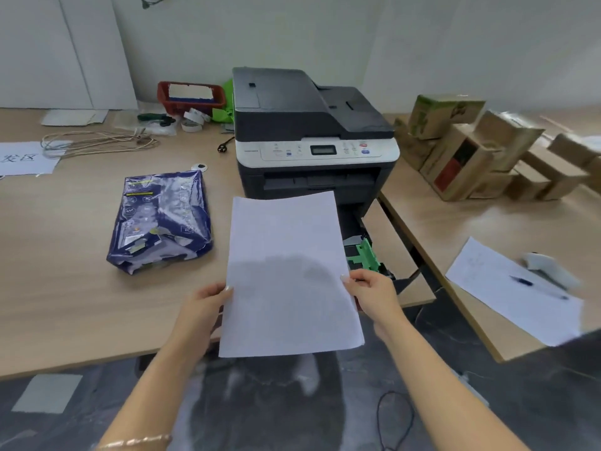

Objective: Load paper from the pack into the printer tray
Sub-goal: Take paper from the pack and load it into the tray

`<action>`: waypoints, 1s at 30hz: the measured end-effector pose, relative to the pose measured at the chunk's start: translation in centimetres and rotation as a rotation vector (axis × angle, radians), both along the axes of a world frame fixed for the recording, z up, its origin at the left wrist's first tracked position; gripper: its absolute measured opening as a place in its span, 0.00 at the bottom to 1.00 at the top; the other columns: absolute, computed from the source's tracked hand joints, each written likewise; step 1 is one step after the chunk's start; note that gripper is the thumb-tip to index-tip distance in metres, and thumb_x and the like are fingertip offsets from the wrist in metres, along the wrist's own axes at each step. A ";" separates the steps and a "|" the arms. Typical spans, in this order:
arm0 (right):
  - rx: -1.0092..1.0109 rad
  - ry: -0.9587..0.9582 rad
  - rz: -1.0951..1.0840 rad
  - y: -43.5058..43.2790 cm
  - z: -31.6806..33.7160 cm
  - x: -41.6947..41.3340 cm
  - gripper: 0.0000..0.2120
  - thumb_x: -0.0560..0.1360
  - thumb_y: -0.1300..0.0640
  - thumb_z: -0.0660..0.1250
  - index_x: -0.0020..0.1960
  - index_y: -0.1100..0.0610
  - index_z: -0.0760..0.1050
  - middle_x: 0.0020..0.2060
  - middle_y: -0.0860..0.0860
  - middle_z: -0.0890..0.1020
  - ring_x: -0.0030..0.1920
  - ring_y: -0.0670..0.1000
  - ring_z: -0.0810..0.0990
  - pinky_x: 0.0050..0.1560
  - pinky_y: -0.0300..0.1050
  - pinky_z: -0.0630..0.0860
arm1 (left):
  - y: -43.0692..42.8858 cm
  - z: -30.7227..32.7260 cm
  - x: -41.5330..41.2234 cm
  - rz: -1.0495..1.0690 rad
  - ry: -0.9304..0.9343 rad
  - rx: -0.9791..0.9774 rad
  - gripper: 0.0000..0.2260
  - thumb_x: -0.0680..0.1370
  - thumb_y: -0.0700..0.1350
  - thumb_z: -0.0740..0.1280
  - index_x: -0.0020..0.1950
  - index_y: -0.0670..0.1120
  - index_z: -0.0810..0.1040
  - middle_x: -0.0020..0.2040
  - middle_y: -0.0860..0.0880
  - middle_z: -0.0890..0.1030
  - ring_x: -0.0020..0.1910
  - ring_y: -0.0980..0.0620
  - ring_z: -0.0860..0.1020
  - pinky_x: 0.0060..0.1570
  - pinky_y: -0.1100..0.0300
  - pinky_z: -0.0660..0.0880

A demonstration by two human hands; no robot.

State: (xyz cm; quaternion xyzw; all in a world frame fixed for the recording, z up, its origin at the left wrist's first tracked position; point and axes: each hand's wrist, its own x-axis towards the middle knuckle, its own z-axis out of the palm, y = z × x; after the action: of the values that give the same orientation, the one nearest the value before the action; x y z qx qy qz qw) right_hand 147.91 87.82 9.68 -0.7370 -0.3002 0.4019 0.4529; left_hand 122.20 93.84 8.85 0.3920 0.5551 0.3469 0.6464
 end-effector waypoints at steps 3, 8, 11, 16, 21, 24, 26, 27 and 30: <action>-0.009 -0.012 0.011 -0.3 -0.3 3.2 0.04 0.74 0.58 0.69 0.41 0.54 0.80 0.42 0.54 0.85 0.46 0.56 0.83 0.46 0.52 0.79 | -0.2 0.0 3.3 -0.042 0.026 0.014 0.08 0.78 0.37 0.62 0.47 0.43 0.81 0.36 0.52 0.86 0.37 0.52 0.82 0.36 0.61 0.77; -0.043 0.001 0.049 -0.1 -0.8 8.5 0.04 0.75 0.58 0.69 0.41 0.54 0.78 0.42 0.53 0.84 0.46 0.55 0.82 0.47 0.52 0.79 | -0.7 -0.3 8.3 -0.008 0.091 0.033 0.06 0.76 0.35 0.65 0.42 0.41 0.81 0.30 0.53 0.85 0.34 0.51 0.81 0.34 0.63 0.78; -0.066 0.014 0.066 0.5 -1.2 11.2 0.04 0.75 0.58 0.68 0.41 0.54 0.79 0.42 0.53 0.84 0.47 0.55 0.82 0.45 0.49 0.79 | -0.7 -0.5 10.7 0.030 0.114 0.029 0.03 0.75 0.35 0.67 0.44 0.40 0.81 0.29 0.52 0.84 0.28 0.56 0.82 0.29 0.66 0.78; -0.105 0.005 0.090 1.6 -1.9 13.2 0.05 0.76 0.57 0.68 0.42 0.54 0.79 0.42 0.54 0.84 0.47 0.56 0.82 0.44 0.50 0.79 | 0.2 -0.9 12.8 0.064 0.171 -0.028 0.05 0.75 0.37 0.68 0.49 0.37 0.80 0.40 0.43 0.83 0.35 0.46 0.80 0.38 0.55 0.78; -0.134 -0.009 0.076 3.4 -1.8 14.2 0.05 0.76 0.58 0.68 0.46 0.59 0.80 0.43 0.56 0.84 0.46 0.57 0.81 0.35 0.44 0.73 | 2.5 -1.8 13.9 0.064 0.180 -0.077 0.01 0.74 0.35 0.68 0.44 0.39 0.79 0.39 0.42 0.82 0.28 0.52 0.81 0.23 0.66 0.75; -0.179 -0.061 0.075 4.4 -2.0 14.6 0.03 0.75 0.59 0.68 0.44 0.57 0.79 0.44 0.56 0.84 0.47 0.56 0.81 0.44 0.49 0.79 | 3.7 -2.4 14.3 0.025 0.187 -0.114 0.05 0.74 0.35 0.68 0.49 0.37 0.79 0.44 0.41 0.83 0.37 0.46 0.82 0.36 0.57 0.80; -0.204 -0.093 0.088 5.3 -2.2 14.8 0.03 0.75 0.58 0.69 0.45 0.57 0.80 0.47 0.57 0.84 0.50 0.57 0.81 0.54 0.55 0.79 | 4.6 -2.8 14.4 0.017 0.224 -0.126 0.07 0.74 0.36 0.69 0.51 0.38 0.79 0.49 0.39 0.83 0.44 0.42 0.82 0.47 0.51 0.79; -0.215 -0.105 0.096 5.7 -2.3 14.9 0.03 0.75 0.57 0.69 0.46 0.57 0.80 0.47 0.56 0.84 0.51 0.57 0.81 0.55 0.56 0.79 | 5.0 -3.1 14.4 0.016 0.247 -0.131 0.08 0.74 0.37 0.69 0.53 0.38 0.79 0.50 0.39 0.83 0.46 0.41 0.81 0.49 0.50 0.79; -0.249 -0.114 0.117 6.9 -2.6 15.1 0.08 0.75 0.57 0.68 0.51 0.61 0.80 0.48 0.56 0.83 0.51 0.57 0.80 0.49 0.50 0.77 | 6.3 -3.7 15.0 0.000 0.299 -0.132 0.12 0.74 0.37 0.69 0.56 0.37 0.78 0.51 0.39 0.82 0.47 0.41 0.82 0.49 0.51 0.79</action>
State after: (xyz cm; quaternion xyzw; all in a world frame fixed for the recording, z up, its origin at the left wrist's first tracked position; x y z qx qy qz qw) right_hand 163.05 94.74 7.12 -0.7904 -0.3159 0.4193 0.3158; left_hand 137.21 100.14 5.13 0.3960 0.6667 0.2472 0.5811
